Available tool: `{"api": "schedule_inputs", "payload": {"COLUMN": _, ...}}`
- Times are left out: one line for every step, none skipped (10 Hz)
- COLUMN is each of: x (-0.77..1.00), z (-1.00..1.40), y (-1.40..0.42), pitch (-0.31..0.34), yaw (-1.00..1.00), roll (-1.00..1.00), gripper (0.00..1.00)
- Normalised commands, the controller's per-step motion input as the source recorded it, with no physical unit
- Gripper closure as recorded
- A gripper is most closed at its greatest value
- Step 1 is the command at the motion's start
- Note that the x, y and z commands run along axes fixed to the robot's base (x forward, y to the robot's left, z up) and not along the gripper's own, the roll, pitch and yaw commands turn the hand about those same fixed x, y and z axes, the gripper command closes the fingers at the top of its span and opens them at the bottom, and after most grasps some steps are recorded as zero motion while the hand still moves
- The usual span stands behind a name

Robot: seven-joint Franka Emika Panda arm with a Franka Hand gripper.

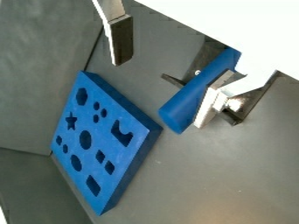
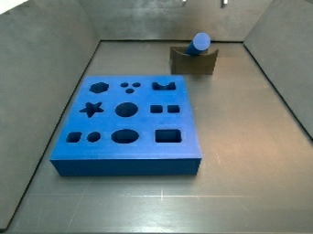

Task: Pick up the round object. Move up. Place the round object on the fixture. Regrasp the round object. Move to above the board. Insert the round object.
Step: Regrasp the round object.

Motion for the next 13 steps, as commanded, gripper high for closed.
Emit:
{"api": "schedule_inputs", "payload": {"x": -0.02, "z": 0.70, "y": -1.00, "pitch": 0.042, "yaw": 0.02, "roll": 1.00, "gripper": 0.00}}
{"api": "schedule_inputs", "payload": {"x": -0.05, "z": 0.63, "y": -1.00, "pitch": 0.036, "yaw": 0.02, "roll": 1.00, "gripper": 0.00}}
{"api": "schedule_inputs", "payload": {"x": -0.06, "z": 0.34, "y": -0.78, "pitch": 0.030, "yaw": 0.02, "roll": 1.00, "gripper": 0.00}}
{"api": "schedule_inputs", "payload": {"x": -0.05, "z": 0.14, "y": -0.60, "pitch": 0.027, "yaw": 0.02, "roll": 1.00, "gripper": 0.00}}
{"api": "schedule_inputs", "payload": {"x": -0.02, "z": 0.06, "y": -0.34, "pitch": 0.026, "yaw": 0.02, "roll": 1.00, "gripper": 0.00}}
{"api": "schedule_inputs", "payload": {"x": -0.02, "z": 0.05, "y": -0.13, "pitch": 0.024, "yaw": 0.02, "roll": 1.00, "gripper": 0.00}}
{"api": "schedule_inputs", "payload": {"x": -0.03, "z": 0.04, "y": -0.03, "pitch": 0.022, "yaw": 0.02, "roll": 1.00, "gripper": 0.00}}
{"api": "schedule_inputs", "payload": {"x": -0.02, "z": 0.02, "y": -0.03, "pitch": 0.018, "yaw": 0.02, "roll": 1.00, "gripper": 0.00}}
{"api": "schedule_inputs", "payload": {"x": -0.02, "z": 0.01, "y": -0.04, "pitch": 0.014, "yaw": 0.02, "roll": 1.00, "gripper": 0.00}}
{"api": "schedule_inputs", "payload": {"x": -0.01, "z": 0.01, "y": -0.03, "pitch": 0.011, "yaw": 0.02, "roll": 1.00, "gripper": 0.00}}
{"api": "schedule_inputs", "payload": {"x": -0.01, "z": 0.01, "y": -0.02, "pitch": 0.009, "yaw": 0.02, "roll": 1.00, "gripper": 0.00}}
{"api": "schedule_inputs", "payload": {"x": 0.00, "z": 0.01, "y": -0.02, "pitch": 0.005, "yaw": 0.02, "roll": 1.00, "gripper": 0.00}}
{"api": "schedule_inputs", "payload": {"x": 0.00, "z": 0.01, "y": -0.01, "pitch": 0.005, "yaw": 0.03, "roll": 1.00, "gripper": 0.00}}
